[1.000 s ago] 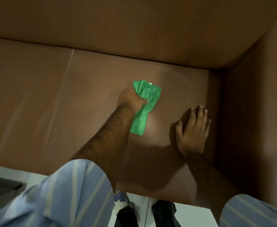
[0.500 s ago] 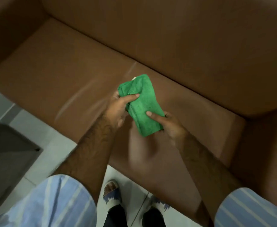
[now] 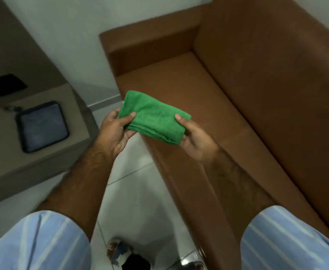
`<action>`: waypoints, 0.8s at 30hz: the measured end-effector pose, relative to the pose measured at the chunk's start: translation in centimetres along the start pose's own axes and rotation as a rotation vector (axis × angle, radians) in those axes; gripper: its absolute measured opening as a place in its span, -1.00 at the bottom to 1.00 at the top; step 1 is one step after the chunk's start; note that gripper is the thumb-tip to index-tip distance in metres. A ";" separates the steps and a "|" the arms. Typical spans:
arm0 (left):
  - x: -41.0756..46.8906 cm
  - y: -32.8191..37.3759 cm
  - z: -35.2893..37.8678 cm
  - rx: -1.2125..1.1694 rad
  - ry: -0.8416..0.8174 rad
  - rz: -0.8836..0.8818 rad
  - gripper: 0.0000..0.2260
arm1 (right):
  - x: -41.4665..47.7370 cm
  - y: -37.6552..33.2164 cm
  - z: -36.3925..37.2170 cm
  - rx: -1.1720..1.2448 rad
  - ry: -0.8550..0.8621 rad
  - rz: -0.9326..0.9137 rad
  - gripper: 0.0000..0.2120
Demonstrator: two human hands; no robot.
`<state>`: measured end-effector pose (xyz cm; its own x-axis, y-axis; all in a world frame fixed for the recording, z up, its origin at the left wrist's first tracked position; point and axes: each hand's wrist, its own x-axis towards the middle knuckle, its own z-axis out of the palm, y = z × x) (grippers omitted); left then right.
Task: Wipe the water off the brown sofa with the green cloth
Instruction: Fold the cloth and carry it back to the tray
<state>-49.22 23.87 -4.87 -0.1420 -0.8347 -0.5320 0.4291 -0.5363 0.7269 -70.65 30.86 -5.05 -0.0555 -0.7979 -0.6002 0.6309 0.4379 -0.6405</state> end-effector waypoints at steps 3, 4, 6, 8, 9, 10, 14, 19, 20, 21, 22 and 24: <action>-0.4 4.2 -6.2 -0.048 0.097 0.068 -0.77 | 2.5 2.5 6.8 -0.253 -0.097 0.177 -0.68; -0.6 5.1 -8.1 -0.033 0.118 0.071 -0.80 | 3.3 3.2 8.2 -0.312 -0.100 0.196 -0.66; -1.2 7.8 -13.6 0.045 0.181 0.073 -0.84 | 5.3 5.3 12.6 -0.415 -0.117 0.216 -0.64; -1.6 9.7 -18.6 0.137 0.222 0.056 -0.85 | 7.3 7.1 16.5 -0.478 -0.131 0.202 -0.65; -1.7 10.5 -20.8 0.172 0.236 0.042 -0.82 | 8.3 8.0 18.2 -0.501 -0.136 0.192 -0.65; -1.6 11.2 -23.0 0.194 0.246 0.027 -0.78 | 9.5 9.1 19.8 -0.521 -0.139 0.186 -0.67; -0.7 13.0 -30.1 0.247 0.316 -0.019 -0.76 | 13.9 13.4 25.1 -0.592 -0.167 0.216 -0.87; 3.3 14.0 -36.3 0.239 0.477 -0.021 -0.74 | 20.0 17.8 30.0 -0.767 -0.164 0.195 -0.88; 4.6 14.0 -37.5 0.235 0.504 -0.017 -0.76 | 21.5 18.6 31.0 -0.811 -0.144 0.178 -0.78; 6.0 14.1 -38.6 0.236 0.538 -0.012 -0.79 | 23.2 19.4 31.9 -0.853 -0.126 0.167 -0.68; 7.5 14.1 -39.7 0.245 0.581 -0.010 -0.82 | 25.0 20.1 32.8 -0.899 -0.113 0.162 -0.59; 10.9 13.9 -41.9 0.274 0.682 -0.001 -0.80 | 28.4 21.5 34.3 -0.988 -0.112 0.170 -0.52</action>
<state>-7.37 12.55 -18.74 0.4822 -0.6188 -0.6201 0.1781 -0.6238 0.7610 -32.10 3.43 -19.43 0.0806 -0.7053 -0.7043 -0.3033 0.6557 -0.6914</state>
